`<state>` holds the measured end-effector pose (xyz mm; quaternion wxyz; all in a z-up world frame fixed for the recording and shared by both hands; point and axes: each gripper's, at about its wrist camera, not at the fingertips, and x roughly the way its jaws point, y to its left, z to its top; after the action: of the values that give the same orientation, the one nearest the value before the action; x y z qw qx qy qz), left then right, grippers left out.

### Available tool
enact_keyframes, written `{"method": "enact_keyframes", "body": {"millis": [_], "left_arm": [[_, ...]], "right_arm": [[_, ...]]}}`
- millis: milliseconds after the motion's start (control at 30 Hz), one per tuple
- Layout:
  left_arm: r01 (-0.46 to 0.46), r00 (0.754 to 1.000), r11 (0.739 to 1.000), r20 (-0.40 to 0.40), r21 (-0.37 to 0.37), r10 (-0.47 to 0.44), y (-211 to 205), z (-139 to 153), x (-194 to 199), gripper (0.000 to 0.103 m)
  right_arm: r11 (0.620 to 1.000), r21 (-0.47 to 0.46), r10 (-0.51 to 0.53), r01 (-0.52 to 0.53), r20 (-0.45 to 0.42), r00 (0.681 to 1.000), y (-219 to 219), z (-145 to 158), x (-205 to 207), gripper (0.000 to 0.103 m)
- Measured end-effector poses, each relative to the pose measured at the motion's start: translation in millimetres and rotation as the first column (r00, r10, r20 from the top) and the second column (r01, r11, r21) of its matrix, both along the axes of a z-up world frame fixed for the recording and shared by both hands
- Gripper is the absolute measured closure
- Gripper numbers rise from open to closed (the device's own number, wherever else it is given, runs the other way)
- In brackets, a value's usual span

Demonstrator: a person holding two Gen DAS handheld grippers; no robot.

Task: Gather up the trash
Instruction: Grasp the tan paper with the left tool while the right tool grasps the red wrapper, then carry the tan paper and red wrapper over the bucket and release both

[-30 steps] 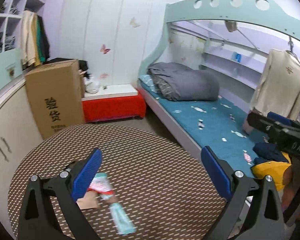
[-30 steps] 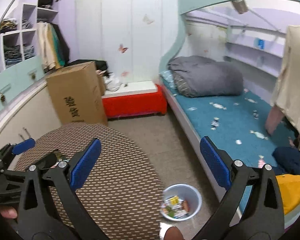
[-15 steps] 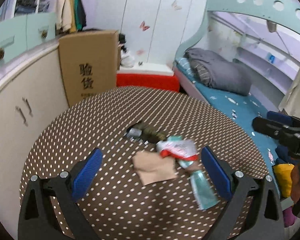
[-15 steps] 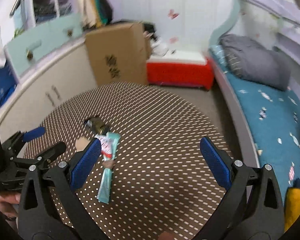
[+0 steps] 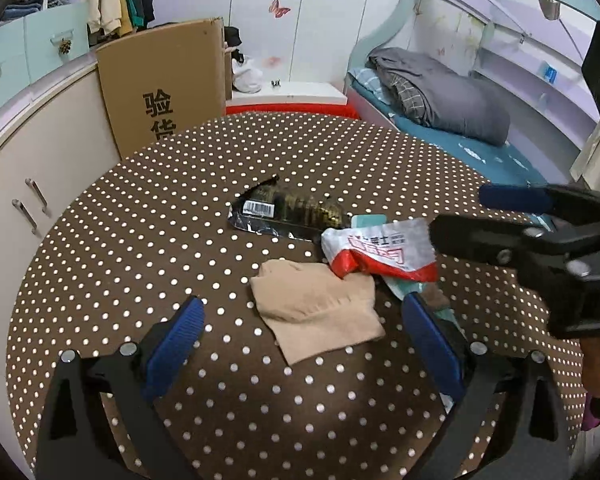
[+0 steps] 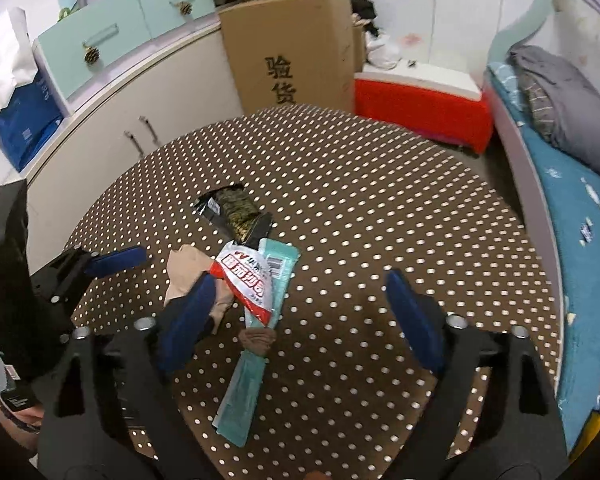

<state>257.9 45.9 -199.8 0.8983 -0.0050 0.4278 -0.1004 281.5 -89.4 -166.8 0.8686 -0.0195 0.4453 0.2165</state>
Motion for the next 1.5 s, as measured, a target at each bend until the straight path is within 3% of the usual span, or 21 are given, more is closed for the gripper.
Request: {"method": "enact_keyframes", "body": {"millis": [67, 100, 133, 200, 300, 567, 700, 833, 1200, 1500], "left_arm": [[0.004, 1.000, 1.000, -0.020, -0.014, -0.004, 1, -3, 6, 0.007], [0.005, 1.000, 1.000, -0.018, -0.015, -0.005, 2, -3, 7, 0.012], [0.010, 1.000, 1.000, -0.023, -0.013, -0.010, 2, -4, 9, 0.025], [0.020, 1.000, 1.000, -0.022, -0.007, -0.020, 2, -4, 11, 0.028], [0.026, 0.999, 1.000, -0.021, -0.014, -0.026, 4, -4, 10, 0.029], [0.027, 0.999, 1.000, -0.023, 0.008, -0.026, -1, -6, 9, 0.027], [0.029, 0.999, 1.000, -0.022, 0.002, -0.029, 1, -6, 10, 0.029], [0.061, 0.998, 0.998, -0.015, 0.007, -0.061, -5, -4, 11, 0.043], [0.028, 1.000, 0.998, -0.010, -0.059, -0.028, 3, 2, -1, 0.049], [0.068, 0.993, 0.994, 0.100, -0.083, -0.060, -18, 60, -15, 0.049]], "right_arm": [[1.000, 0.015, 0.021, -0.021, -0.026, 0.999, 4, -6, 5, 0.039], [0.999, 0.033, 0.044, -0.043, -0.045, 0.998, 8, -9, 8, 0.040], [0.997, 0.043, 0.058, -0.056, -0.053, 0.997, 10, -11, 9, 0.041], [0.995, 0.045, 0.097, -0.094, -0.071, 0.993, 19, -16, 12, 0.046], [0.991, 0.023, 0.135, -0.134, -0.097, 0.986, 31, -24, 14, 0.067], [0.986, -0.004, 0.168, -0.169, -0.077, 0.983, 48, -24, 10, 0.083], [0.989, 0.034, 0.147, -0.145, -0.073, 0.986, 34, -22, 3, 0.085], [0.991, 0.080, 0.110, -0.104, -0.077, 0.991, 11, -19, -4, 0.086], [0.992, 0.129, -0.006, 0.013, -0.050, 0.999, -59, -2, -22, 0.086], [0.978, 0.180, -0.108, 0.101, 0.027, 0.994, -119, 29, -35, 0.086]]}}
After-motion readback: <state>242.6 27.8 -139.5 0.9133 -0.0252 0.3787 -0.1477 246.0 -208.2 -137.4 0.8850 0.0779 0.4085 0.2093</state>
